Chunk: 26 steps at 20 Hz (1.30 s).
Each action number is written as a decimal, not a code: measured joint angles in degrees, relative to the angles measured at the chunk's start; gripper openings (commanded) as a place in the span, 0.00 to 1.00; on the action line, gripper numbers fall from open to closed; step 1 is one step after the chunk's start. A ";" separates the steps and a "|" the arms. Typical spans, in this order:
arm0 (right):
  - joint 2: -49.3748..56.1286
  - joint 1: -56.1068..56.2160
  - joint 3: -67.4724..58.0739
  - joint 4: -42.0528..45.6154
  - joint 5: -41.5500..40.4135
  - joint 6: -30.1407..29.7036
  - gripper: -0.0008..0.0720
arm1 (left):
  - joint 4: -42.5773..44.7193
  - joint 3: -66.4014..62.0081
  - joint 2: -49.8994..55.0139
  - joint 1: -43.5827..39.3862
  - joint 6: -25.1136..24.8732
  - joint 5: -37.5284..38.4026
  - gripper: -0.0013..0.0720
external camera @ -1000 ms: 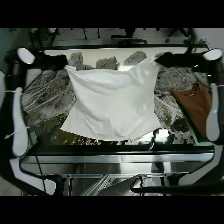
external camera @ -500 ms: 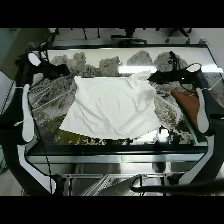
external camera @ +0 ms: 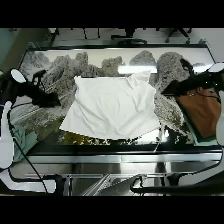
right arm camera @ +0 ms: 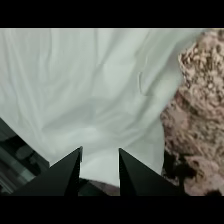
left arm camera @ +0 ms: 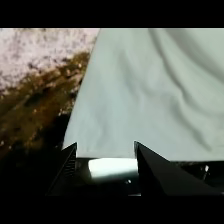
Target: Fold the shirts.
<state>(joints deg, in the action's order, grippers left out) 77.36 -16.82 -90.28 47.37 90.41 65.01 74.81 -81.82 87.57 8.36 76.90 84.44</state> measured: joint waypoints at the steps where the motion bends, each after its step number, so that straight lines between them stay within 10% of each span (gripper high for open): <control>1: -3.21 -1.20 4.76 0.81 -0.15 -0.04 0.41 | 0.02 3.45 -1.22 0.76 -1.25 0.59 0.57; 7: -15.69 -5.55 27.26 2.58 -8.52 -1.42 0.43 | -6.69 8.48 3.72 9.25 -5.64 2.21 0.57; 19: -11.10 -5.55 32.76 0.31 -15.98 -1.99 0.44 | -16.65 -2.27 24.30 11.67 -7.82 6.93 0.57; 21: -10.38 -4.81 32.83 0.17 -16.48 -2.71 0.67 | -16.90 -3.30 25.77 10.27 -7.82 7.65 0.57; 22: -9.90 -4.35 32.83 0.17 -16.83 -2.97 0.65 | -16.98 -3.61 26.27 9.44 -7.87 8.37 0.52; 23: -9.38 -3.91 32.83 0.13 -17.29 -3.15 0.64 | -16.76 -3.74 26.64 8.61 -7.98 8.90 0.04; 26: -7.52 -2.54 32.83 -0.02 -19.34 -3.56 0.64 | -15.74 -4.02 27.32 6.32 -8.98 10.54 0.04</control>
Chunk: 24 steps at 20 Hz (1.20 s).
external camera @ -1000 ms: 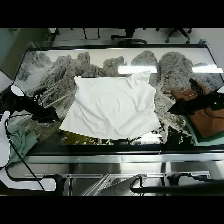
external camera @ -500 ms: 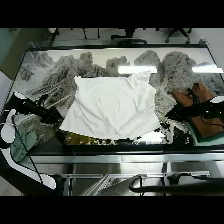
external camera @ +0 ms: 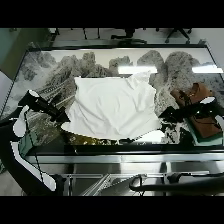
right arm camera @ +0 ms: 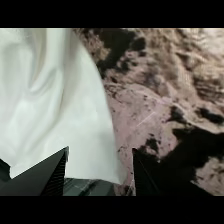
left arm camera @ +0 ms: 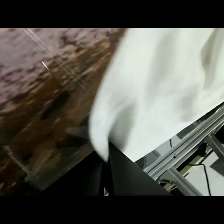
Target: Fold the shirts.
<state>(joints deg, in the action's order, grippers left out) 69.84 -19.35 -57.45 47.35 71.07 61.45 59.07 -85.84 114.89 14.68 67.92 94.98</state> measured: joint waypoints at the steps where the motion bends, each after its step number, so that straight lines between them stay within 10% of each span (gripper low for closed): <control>1: 0.61 0.35 0.00 -0.02 -0.46 -0.13 0.64 | 0.11 -0.07 0.04 -0.50 -0.15 0.13 0.04; 6: 4.24 2.34 -0.04 -2.47 -1.38 -1.95 0.49 | 0.00 -0.17 0.22 -1.53 -0.76 0.81 0.04; 9: 6.36 3.43 -0.04 -6.16 -3.69 -4.63 0.05 | -0.13 -0.17 0.15 -1.70 -0.92 0.83 0.03; 15: 1.70 3.96 -5.09 -13.70 2.95 -8.59 0.05 | -4.92 -0.22 -7.78 -1.03 -2.10 -0.17 0.03; 24: -24.76 -5.60 -36.35 -30.80 -1.20 -11.85 0.05 | -50.42 -15.10 -40.48 8.85 -6.58 -4.22 0.03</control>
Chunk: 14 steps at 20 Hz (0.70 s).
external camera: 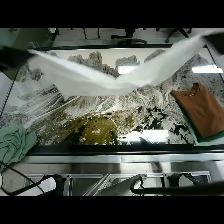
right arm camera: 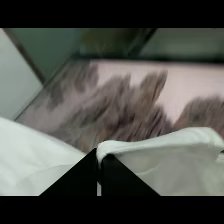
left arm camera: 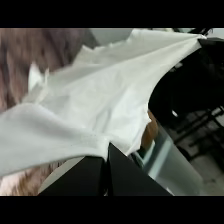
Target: Fold the shirts.
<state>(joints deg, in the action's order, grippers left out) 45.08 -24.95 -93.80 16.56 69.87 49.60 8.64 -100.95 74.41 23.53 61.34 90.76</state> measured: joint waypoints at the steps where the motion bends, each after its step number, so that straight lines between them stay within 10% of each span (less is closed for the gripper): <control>1: -1.73 -1.44 -3.23 -0.48 -1.05 0.02 0.05 | -1.70 -2.58 -3.19 1.11 -0.20 -1.92 0.03; 14: 0.81 -6.49 -9.97 -2.14 1.77 3.69 0.05 | 23.91 1.79 -17.66 1.51 4.44 -12.87 0.03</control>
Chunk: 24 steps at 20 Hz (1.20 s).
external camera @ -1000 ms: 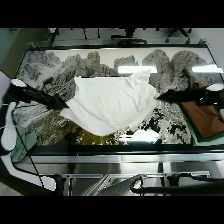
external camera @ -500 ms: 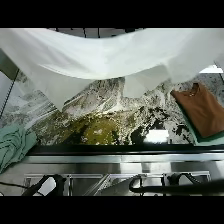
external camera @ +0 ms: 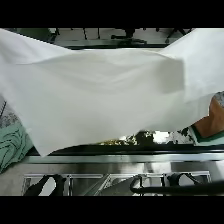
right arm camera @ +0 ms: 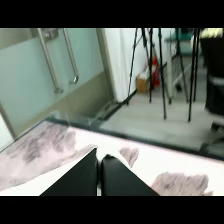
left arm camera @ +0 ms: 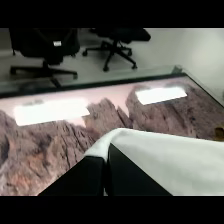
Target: Fold the shirts.
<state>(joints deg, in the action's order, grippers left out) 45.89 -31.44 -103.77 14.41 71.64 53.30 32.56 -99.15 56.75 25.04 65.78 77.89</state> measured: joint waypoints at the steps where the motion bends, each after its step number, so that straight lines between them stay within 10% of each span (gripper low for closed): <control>1: 1.46 0.55 2.54 0.04 0.11 -0.28 0.05 | 0.61 2.71 2.16 -1.90 -0.07 -0.04 0.03; 13: 34.82 13.73 17.55 8.13 -17.64 -7.76 0.05 | 2.29 8.50 43.80 -12.55 -1.22 -14.32 0.03; 24: 39.41 14.56 20.00 24.52 -14.36 -4.81 0.05 | 17.05 -5.92 58.23 -13.64 5.29 -6.03 0.03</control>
<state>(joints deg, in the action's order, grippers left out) 85.30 -16.88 -83.77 38.94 57.28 48.49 49.60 -105.08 114.98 11.40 71.07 71.85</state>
